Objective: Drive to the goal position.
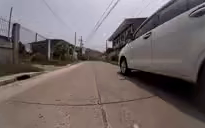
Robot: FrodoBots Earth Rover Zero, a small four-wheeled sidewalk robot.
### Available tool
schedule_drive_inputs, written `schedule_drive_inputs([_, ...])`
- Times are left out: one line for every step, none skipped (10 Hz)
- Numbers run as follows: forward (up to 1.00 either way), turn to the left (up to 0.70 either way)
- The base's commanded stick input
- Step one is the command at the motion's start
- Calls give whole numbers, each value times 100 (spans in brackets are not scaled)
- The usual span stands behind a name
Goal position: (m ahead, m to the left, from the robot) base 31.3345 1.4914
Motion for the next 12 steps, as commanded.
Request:
schedule_drive_inputs([70,0])
schedule_drive_inputs([70,0])
schedule_drive_inputs([70,0])
schedule_drive_inputs([70,0])
schedule_drive_inputs([70,0])
schedule_drive_inputs([70,0])
schedule_drive_inputs([70,0])
schedule_drive_inputs([70,0])
schedule_drive_inputs([70,0])
schedule_drive_inputs([70,0])
schedule_drive_inputs([70,0])
schedule_drive_inputs([70,0])
